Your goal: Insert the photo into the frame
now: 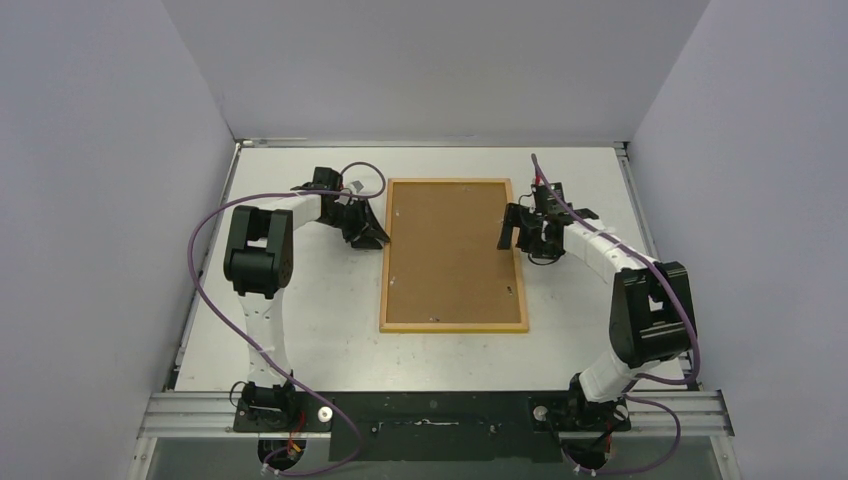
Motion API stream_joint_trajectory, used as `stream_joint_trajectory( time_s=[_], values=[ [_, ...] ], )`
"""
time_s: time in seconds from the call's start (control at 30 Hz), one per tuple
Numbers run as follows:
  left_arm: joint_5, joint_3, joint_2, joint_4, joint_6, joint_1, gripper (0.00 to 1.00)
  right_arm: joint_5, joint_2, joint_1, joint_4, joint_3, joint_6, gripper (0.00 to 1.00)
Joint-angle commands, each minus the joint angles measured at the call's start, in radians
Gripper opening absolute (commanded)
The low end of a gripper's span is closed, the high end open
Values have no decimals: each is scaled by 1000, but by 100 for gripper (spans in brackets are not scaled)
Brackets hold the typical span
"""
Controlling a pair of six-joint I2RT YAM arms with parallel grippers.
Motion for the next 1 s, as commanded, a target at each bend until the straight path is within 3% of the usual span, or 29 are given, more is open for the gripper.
stream_joint_trajectory(
  time_s=[0.0,0.3,0.57,0.8,0.97],
  values=[
    [-74,-17,-12,-51,50,0,36,13,28,-6,10,3,10,91],
    [-70,-63,-49,-35,43,-1,38,-72,93,44,44,-16,44,87],
    [-73,-137,-103,-6,25,2,31,-70,54,146,84,-42,84,80],
    [-156,-187,-193,-59,68,41,31,-29,19,274,124,-80,163,78],
    [-263,-227,-256,-162,124,49,32,96,-2,417,54,-69,151,80]
  ],
)
